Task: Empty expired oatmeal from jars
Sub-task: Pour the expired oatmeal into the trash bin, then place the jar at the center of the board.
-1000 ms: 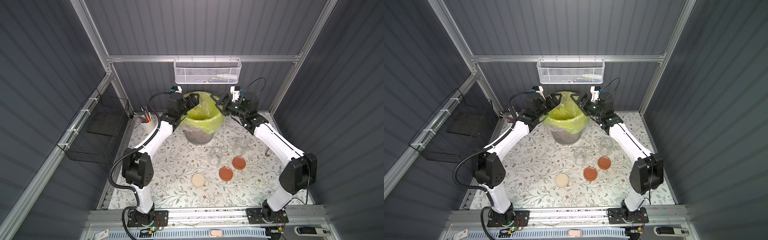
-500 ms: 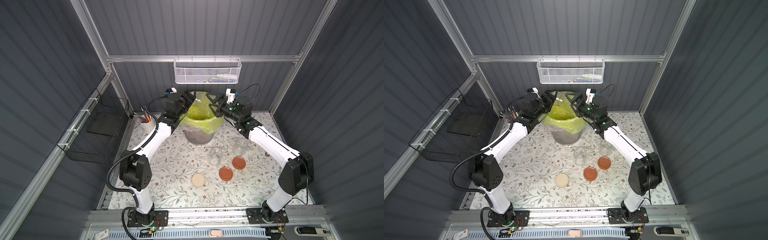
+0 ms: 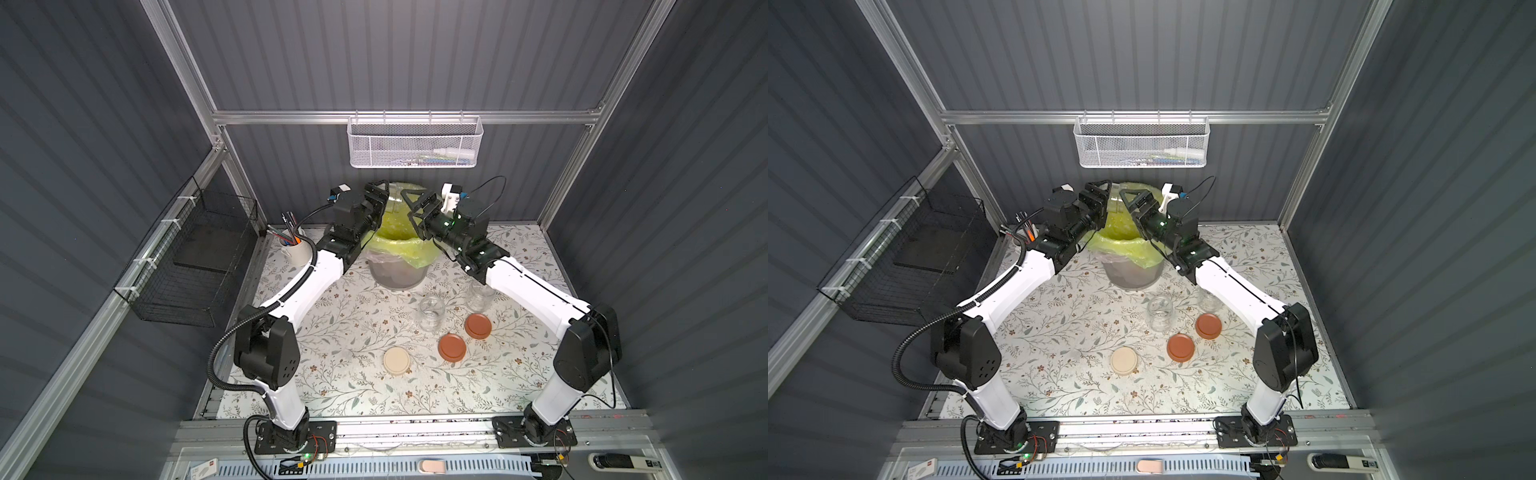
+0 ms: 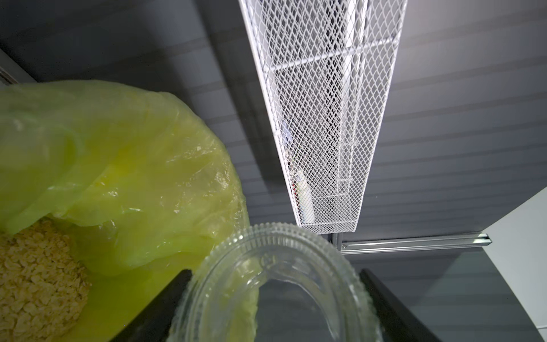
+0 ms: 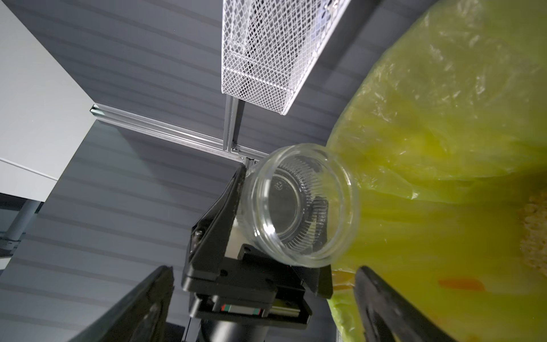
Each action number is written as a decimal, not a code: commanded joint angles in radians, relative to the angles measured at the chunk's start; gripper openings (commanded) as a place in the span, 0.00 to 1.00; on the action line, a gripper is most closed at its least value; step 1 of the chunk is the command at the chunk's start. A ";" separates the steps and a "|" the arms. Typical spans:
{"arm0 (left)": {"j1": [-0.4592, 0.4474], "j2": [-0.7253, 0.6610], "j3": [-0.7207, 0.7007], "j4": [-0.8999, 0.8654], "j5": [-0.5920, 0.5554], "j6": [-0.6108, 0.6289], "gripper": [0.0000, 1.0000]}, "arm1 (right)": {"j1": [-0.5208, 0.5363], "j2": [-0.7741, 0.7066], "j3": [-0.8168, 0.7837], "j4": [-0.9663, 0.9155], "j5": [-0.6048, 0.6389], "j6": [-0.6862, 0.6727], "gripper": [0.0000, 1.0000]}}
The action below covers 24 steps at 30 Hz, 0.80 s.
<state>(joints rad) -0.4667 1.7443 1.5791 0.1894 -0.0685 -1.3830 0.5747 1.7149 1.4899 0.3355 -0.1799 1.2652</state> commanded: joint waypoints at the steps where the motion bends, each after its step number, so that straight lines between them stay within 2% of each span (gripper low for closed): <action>1: -0.015 -0.060 -0.019 0.065 -0.069 -0.036 0.24 | 0.025 0.028 -0.011 0.013 0.096 0.029 0.96; 6: -0.018 -0.086 -0.049 0.068 -0.091 -0.050 0.25 | 0.050 0.044 0.002 0.021 0.155 0.057 0.96; 13: -0.020 -0.096 -0.044 0.068 -0.102 -0.062 0.24 | 0.068 0.071 0.027 0.009 0.167 0.153 0.96; 24: -0.037 -0.148 -0.096 0.071 -0.158 -0.107 0.23 | 0.103 0.087 0.070 0.011 0.204 0.166 0.98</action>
<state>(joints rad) -0.4889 1.6573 1.4883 0.1947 -0.1898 -1.4700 0.6716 1.7779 1.5295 0.3363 -0.0010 1.4136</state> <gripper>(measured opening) 0.829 0.974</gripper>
